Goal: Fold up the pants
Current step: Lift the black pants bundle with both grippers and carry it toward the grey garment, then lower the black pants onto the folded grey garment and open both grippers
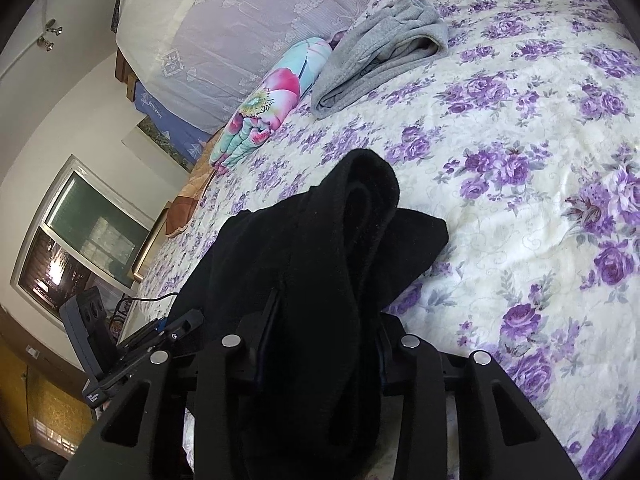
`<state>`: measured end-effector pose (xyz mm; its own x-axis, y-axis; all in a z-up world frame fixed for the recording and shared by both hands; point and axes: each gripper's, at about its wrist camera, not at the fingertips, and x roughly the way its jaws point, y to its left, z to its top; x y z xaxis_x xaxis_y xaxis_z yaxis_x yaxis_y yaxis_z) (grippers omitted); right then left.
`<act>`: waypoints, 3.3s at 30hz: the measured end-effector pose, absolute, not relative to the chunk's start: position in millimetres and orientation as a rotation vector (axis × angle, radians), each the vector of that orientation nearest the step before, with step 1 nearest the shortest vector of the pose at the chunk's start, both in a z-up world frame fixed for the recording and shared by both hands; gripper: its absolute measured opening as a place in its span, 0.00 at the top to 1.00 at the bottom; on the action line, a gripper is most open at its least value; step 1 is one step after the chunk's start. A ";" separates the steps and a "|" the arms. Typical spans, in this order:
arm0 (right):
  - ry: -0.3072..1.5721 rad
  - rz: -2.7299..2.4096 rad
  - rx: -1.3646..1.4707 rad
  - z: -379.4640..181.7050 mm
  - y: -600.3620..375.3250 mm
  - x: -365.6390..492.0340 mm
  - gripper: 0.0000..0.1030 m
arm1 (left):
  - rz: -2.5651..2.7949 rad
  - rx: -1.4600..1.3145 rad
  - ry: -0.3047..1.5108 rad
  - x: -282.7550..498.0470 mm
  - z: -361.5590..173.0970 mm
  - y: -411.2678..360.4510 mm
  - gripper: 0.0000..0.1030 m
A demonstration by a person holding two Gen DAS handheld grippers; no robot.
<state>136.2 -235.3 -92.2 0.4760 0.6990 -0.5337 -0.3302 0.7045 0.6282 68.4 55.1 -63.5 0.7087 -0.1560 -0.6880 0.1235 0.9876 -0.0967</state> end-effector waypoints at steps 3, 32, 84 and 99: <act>0.836 0.656 0.458 -84.4 -232.6 132.5 0.66 | -0.173 -0.070 0.762 69.0 -55.2 59.5 0.82; 0.594 0.580 0.423 59.4 -266.2 203.3 0.69 | -0.259 -0.003 0.504 183.4 102.0 11.9 0.89; 0.371 0.191 0.306 52.0 -255.5 330.3 0.14 | 0.007 -0.075 0.555 357.0 37.2 8.6 0.41; 0.341 0.207 0.268 46.7 -244.4 244.4 0.08 | 0.031 -0.014 0.486 271.2 40.2 1.9 0.15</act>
